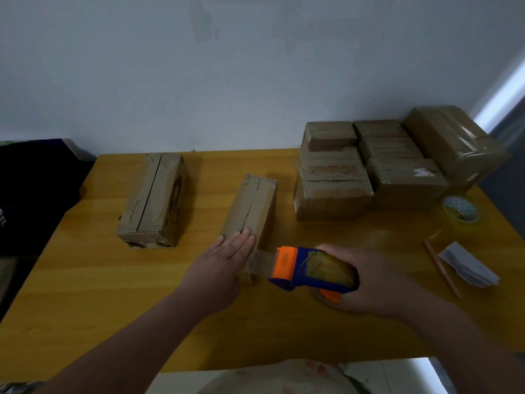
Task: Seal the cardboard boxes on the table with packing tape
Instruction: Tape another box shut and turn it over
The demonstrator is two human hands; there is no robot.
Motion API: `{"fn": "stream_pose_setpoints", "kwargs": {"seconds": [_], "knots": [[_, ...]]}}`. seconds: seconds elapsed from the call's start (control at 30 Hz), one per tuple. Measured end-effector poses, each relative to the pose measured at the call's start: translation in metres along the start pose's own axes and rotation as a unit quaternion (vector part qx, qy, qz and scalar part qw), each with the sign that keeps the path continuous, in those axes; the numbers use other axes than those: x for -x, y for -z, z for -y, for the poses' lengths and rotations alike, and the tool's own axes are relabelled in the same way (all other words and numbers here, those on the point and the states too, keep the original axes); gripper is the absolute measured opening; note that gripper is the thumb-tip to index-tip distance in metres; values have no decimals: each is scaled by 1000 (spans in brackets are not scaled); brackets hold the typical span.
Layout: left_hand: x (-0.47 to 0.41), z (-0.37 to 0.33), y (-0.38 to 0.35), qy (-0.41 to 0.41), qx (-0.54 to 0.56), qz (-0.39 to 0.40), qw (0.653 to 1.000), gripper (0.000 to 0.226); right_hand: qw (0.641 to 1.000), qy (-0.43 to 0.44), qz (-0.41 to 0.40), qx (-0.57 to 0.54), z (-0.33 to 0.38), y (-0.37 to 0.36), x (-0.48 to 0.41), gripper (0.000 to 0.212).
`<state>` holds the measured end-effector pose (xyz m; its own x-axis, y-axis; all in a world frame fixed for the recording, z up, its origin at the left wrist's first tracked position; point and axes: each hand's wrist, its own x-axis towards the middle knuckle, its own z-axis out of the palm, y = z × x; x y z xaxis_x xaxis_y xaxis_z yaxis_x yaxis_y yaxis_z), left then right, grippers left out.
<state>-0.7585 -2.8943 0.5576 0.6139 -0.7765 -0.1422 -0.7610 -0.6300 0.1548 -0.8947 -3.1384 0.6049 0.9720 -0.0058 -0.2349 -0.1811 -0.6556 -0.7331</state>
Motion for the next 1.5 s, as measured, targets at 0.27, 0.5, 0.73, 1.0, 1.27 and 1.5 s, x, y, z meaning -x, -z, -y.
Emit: {"fn": "stream_pose_setpoints", "kwargs": {"seconds": [0.27, 0.5, 0.73, 1.0, 1.27, 1.5], "knots": [[-2, -1, -3, 1, 20, -27, 999, 70, 990, -78, 63, 94, 30, -10, -36, 55], [-4, 0, -8, 10, 12, -45, 999, 71, 981, -127, 115, 91, 35, -3, -55, 48], [-5, 1, -11, 9, 2, -50, 999, 77, 969, -161, 179, 54, 34, 6, -68, 46], [-5, -1, -11, 14, 0, -59, 998, 78, 962, -169, 192, 95, 40, 9, -70, 54], [-6, 0, -11, -5, -2, -76, 997, 77, 917, -218, 198, 270, 18, -13, -64, 59], [-6, 10, -12, -42, -17, -123, 991, 77, 963, -212, -18, 167, -13, -20, -53, 80]]}}
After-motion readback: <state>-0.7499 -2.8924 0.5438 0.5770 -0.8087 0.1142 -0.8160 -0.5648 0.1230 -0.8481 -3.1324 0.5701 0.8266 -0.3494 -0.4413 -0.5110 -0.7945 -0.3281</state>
